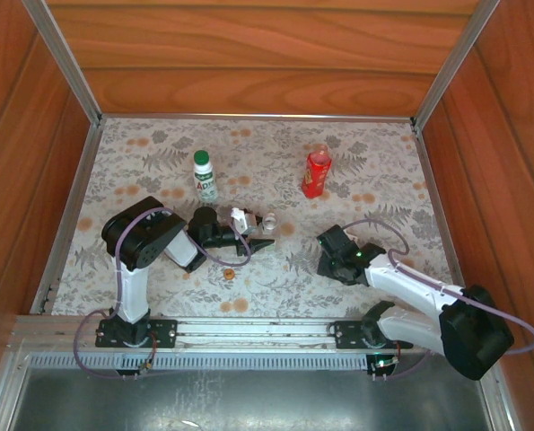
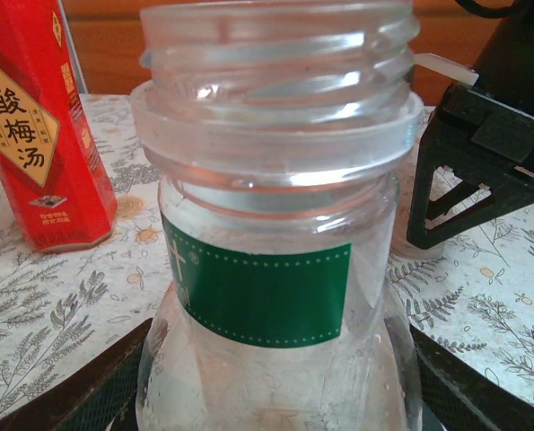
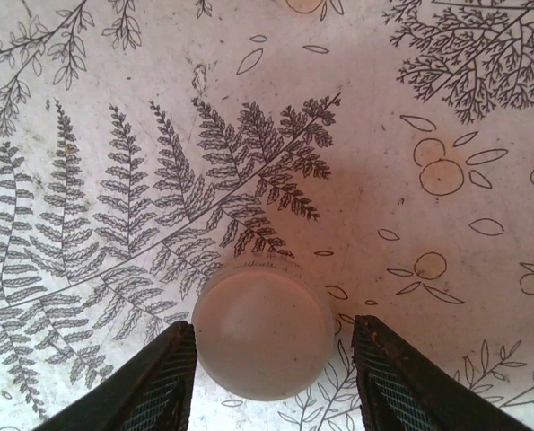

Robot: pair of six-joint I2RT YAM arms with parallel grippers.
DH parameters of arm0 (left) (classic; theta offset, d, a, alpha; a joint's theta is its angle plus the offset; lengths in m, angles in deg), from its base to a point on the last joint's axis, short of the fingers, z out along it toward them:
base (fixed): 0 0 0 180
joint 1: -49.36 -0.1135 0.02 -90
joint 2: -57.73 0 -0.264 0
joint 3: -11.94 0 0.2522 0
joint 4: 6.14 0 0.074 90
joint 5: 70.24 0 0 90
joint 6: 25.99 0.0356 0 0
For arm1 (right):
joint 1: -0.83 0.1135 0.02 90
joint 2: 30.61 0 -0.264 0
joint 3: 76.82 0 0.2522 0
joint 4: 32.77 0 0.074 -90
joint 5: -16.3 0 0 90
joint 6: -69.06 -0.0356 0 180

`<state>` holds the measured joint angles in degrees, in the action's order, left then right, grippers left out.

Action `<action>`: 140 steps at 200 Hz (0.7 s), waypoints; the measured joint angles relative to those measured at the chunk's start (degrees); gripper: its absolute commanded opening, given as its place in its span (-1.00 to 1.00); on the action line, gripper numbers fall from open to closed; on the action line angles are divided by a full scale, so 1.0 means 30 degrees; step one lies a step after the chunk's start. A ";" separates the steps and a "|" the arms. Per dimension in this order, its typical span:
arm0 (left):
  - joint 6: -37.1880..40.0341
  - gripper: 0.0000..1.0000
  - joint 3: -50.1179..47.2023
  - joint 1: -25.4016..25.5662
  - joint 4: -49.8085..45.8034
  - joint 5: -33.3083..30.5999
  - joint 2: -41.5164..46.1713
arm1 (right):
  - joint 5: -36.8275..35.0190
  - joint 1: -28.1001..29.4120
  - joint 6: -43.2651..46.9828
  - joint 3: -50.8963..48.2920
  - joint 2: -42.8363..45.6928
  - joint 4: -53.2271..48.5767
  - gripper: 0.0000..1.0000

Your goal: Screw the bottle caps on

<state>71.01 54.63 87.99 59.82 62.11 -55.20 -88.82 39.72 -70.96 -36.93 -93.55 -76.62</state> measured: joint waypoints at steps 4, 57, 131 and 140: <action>0.0000 0.25 0.0000 0.0000 0.0000 0.0000 0.0000 | -0.0029 0.0000 0.0007 0.0000 -0.0029 0.0044 0.00; -0.0007 0.25 0.0000 0.0000 0.0000 0.0000 0.0000 | -0.0313 -0.0022 0.0226 0.0044 -0.0787 0.0189 -0.03; 0.0000 0.25 -0.0321 -0.0073 0.0022 -0.0015 0.0117 | -0.0306 -0.0102 0.1625 0.0539 -0.1712 0.0568 -0.04; 0.0000 0.25 -0.0459 -0.0080 0.0022 -0.0022 0.0233 | -0.0182 -0.0102 0.2011 0.0780 -0.2076 0.0685 -0.04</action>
<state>71.01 53.25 87.75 59.89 62.05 -54.50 -89.36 39.41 -64.93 -34.59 -99.78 -74.56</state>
